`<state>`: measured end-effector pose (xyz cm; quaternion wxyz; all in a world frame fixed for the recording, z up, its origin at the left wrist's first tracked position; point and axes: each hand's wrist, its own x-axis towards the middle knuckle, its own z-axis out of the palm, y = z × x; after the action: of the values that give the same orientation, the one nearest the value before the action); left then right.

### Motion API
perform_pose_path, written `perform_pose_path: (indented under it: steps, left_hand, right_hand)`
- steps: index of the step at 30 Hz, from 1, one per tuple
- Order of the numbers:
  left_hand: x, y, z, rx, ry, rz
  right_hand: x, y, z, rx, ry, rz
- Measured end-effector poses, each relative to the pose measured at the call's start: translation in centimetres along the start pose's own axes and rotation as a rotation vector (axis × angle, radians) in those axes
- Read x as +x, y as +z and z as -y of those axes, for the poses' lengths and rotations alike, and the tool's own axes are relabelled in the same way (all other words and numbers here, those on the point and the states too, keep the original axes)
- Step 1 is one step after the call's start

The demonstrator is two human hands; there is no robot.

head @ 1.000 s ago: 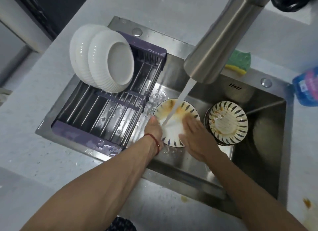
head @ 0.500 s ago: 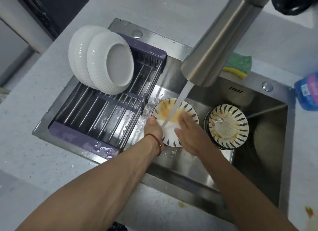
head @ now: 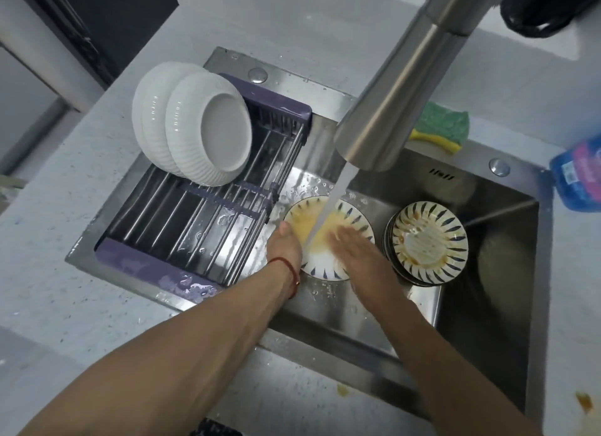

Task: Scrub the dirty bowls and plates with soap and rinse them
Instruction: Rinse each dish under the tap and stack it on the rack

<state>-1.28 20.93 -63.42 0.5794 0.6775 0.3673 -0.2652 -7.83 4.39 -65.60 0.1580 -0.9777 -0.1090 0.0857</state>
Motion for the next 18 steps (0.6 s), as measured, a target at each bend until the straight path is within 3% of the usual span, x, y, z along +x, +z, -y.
perform_pose_path:
  steps: [2, 5, 8, 11, 13, 18]
  left_hand:
    - [0.4, -0.1, -0.8, -0.058, -0.02, -0.003]
    - [0.4, 1.3, -1.9, -0.278, -0.089, 0.195]
    - [-1.7, 3.2, -1.9, -0.126, -0.004, 0.297]
    - [-1.0, 3.7, -0.3, 0.085, 0.123, 0.222]
    - [0.2, 2.6, -0.2, 0.091, 0.131, 0.112]
    - [1.0, -0.7, 0.0, 0.026, -0.086, 0.123]
  right_hand:
    - [1.5, -0.1, 0.9, 0.14, 0.036, -0.025]
    - [2.1, -0.6, 3.2, 0.388, 0.281, 0.037]
    - [2.9, -1.0, 4.6, 0.84, 0.556, -0.046]
    - [3.3, -2.5, 4.2, 1.26, 0.731, -0.003]
    - [3.2, -3.4, 3.5, 1.501, 0.729, 0.06]
    - [3.2, -3.9, 1.5, 1.758, 0.777, 0.165]
